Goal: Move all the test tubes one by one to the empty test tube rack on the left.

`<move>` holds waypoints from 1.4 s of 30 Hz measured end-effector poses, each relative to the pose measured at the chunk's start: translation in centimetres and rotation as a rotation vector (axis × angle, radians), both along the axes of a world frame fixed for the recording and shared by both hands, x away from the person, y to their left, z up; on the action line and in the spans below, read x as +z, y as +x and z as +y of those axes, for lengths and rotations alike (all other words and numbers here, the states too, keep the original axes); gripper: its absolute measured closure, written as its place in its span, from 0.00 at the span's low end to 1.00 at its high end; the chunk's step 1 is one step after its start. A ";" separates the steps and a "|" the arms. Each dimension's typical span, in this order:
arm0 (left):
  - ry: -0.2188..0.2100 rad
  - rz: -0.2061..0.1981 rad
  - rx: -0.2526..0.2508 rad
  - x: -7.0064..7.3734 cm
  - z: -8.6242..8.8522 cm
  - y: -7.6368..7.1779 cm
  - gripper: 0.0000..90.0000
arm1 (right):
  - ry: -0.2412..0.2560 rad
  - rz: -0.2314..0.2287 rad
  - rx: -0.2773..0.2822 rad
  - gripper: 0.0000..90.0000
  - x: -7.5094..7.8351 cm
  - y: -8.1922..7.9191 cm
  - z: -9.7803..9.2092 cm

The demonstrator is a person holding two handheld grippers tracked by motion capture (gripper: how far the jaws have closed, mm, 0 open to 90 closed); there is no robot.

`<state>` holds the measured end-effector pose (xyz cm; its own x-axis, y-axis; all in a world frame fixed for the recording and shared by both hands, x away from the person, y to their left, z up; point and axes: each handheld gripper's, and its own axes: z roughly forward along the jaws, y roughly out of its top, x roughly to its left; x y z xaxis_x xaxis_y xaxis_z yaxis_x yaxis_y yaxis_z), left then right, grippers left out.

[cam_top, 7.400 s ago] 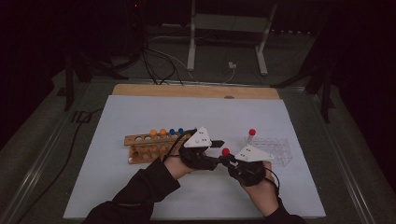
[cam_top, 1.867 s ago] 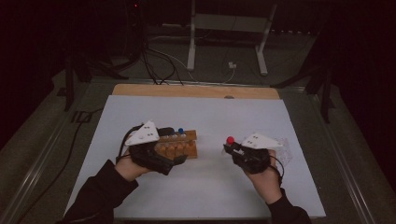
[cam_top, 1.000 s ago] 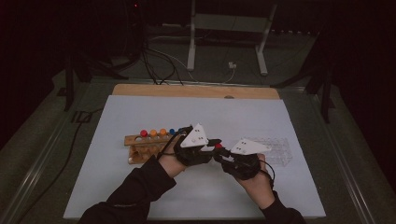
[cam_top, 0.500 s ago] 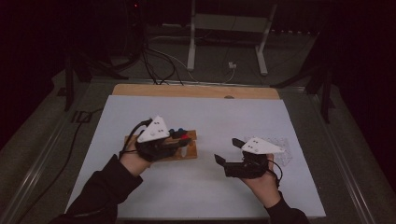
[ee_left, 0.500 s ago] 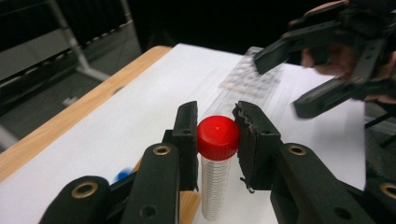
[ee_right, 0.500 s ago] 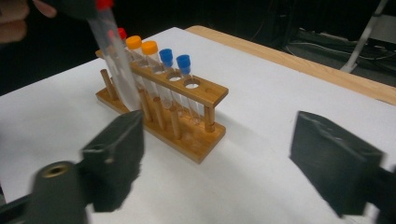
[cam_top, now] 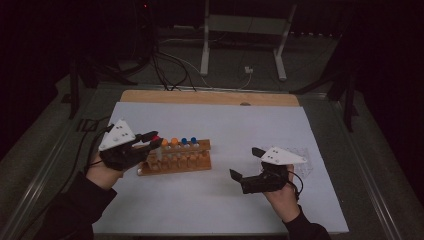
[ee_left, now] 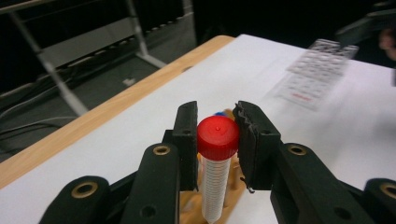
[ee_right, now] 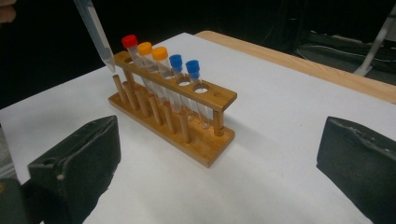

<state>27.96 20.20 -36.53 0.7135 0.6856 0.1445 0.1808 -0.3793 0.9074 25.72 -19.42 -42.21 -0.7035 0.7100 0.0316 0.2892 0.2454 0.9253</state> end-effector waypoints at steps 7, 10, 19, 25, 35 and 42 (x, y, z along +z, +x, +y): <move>-0.017 -0.038 0.113 -0.6 2.1 1.1 0.80 | 0.003 -0.003 -0.009 0.00 0.0 0.0 -0.2; -0.042 -0.032 0.139 -1.4 2.6 1.8 0.80 | 0.007 -0.004 -0.014 0.00 0.0 0.1 -0.3; -0.056 0.019 0.184 -5.2 2.8 3.9 0.80 | 0.004 -0.006 -0.022 0.00 -0.1 0.1 -0.6; -0.057 0.097 0.190 -7.4 2.8 4.5 0.80 | 0.008 -0.005 -0.027 0.00 -0.1 0.1 -0.7; -0.058 0.106 0.194 -8.3 3.0 4.2 0.80 | 0.014 0.000 -0.029 0.00 -0.1 0.1 -0.8; -0.066 0.118 0.198 -8.3 3.1 4.3 0.79 | 0.011 -0.003 -0.029 0.00 0.0 0.1 -0.8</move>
